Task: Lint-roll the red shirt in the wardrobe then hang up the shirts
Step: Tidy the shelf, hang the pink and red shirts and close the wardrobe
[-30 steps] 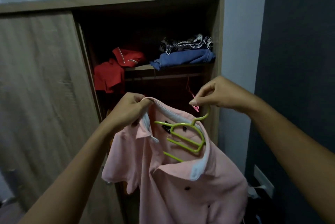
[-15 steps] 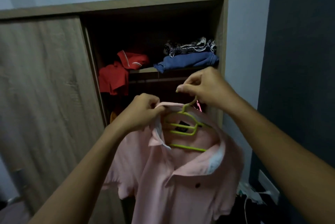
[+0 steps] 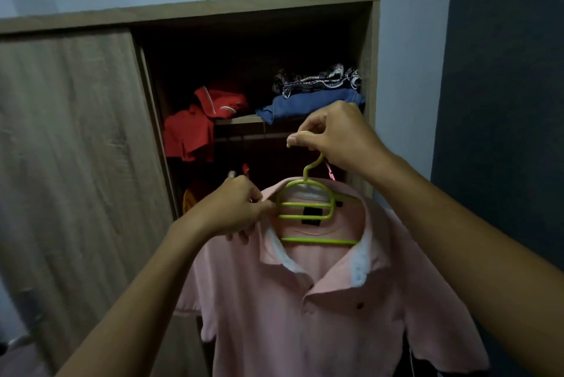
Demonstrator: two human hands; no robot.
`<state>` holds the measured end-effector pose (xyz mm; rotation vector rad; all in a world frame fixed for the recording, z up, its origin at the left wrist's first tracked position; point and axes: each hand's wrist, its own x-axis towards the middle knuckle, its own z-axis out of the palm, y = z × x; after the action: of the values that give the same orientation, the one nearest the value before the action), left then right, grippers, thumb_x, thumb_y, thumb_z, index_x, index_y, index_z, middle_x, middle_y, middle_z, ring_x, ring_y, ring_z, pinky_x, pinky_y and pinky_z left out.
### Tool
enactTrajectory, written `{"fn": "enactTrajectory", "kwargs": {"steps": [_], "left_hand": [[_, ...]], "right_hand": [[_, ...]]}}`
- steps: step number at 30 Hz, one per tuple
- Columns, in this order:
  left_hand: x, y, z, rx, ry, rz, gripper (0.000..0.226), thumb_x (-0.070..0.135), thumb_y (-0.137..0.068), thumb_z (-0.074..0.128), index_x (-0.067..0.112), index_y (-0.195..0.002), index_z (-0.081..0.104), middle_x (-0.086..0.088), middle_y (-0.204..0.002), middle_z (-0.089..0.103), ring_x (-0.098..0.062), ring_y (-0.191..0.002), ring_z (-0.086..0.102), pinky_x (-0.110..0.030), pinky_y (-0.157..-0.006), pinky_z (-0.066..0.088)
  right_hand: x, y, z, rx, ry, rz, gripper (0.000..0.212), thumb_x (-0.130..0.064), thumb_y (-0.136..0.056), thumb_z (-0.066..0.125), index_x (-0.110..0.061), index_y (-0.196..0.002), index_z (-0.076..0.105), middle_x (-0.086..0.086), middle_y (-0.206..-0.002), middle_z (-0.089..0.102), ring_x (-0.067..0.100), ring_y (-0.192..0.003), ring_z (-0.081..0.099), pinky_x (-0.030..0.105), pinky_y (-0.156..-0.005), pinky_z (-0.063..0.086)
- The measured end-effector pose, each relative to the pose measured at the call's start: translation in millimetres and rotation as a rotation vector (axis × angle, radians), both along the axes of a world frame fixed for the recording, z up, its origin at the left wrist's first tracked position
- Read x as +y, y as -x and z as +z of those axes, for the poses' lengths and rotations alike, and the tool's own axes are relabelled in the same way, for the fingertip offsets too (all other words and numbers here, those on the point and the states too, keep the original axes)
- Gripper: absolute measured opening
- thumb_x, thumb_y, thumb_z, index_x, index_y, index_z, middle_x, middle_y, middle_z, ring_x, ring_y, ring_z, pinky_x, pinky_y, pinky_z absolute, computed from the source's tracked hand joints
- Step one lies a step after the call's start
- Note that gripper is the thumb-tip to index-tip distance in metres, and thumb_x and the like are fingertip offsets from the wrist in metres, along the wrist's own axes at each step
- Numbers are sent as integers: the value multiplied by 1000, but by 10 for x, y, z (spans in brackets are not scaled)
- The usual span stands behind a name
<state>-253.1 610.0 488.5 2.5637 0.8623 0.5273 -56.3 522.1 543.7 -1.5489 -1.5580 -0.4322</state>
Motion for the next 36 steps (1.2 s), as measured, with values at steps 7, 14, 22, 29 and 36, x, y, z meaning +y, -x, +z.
{"fn": "enactTrajectory", "kwargs": {"steps": [7, 14, 22, 29, 36], "left_hand": [[-30, 12, -15, -9, 18, 61, 43, 20, -99, 50, 1, -63, 63, -15, -50, 66, -30, -42, 65, -27, -38, 47], [-5, 46, 19, -197, -32, 121, 50, 21, -100, 51, -3, -57, 63, -10, -42, 60, -16, -28, 53, -17, -32, 35], [-47, 73, 78, -221, -86, 46, 73, 57, -99, 49, 2, -53, 63, -9, -40, 59, -20, -35, 58, -25, -44, 48], [218, -20, -52, -355, -557, 35, 51, 66, -97, 27, 26, -84, 56, 7, -77, 56, -18, -75, 56, -37, -67, 41], [390, -140, -350, -193, -400, -79, 71, 78, -88, 22, 23, -93, 68, 6, -76, 63, -16, -75, 63, -43, -72, 50]], "right_hand": [[-135, 26, 75, -8, 10, 7, 18, -42, -80, 80, -24, -79, 80, -7, -63, 70, 1, -49, 63, 20, -48, 51], [-111, -3, -47, -23, -13, -53, 24, -43, -79, 80, -19, -84, 82, -6, -66, 71, 0, -57, 64, 21, -54, 49], [-160, 111, 168, -61, -47, -17, 23, -42, -82, 79, -19, -85, 81, -5, -71, 73, -6, -51, 59, 17, -53, 47], [-61, 130, 102, -68, -44, -35, 23, -45, -80, 79, -23, -84, 82, -8, -69, 71, -1, -67, 62, 28, -66, 57], [-117, 70, -23, 145, -53, 134, 21, -32, -86, 78, -17, -100, 77, -3, -75, 74, 1, -49, 63, 20, -47, 51]]}}
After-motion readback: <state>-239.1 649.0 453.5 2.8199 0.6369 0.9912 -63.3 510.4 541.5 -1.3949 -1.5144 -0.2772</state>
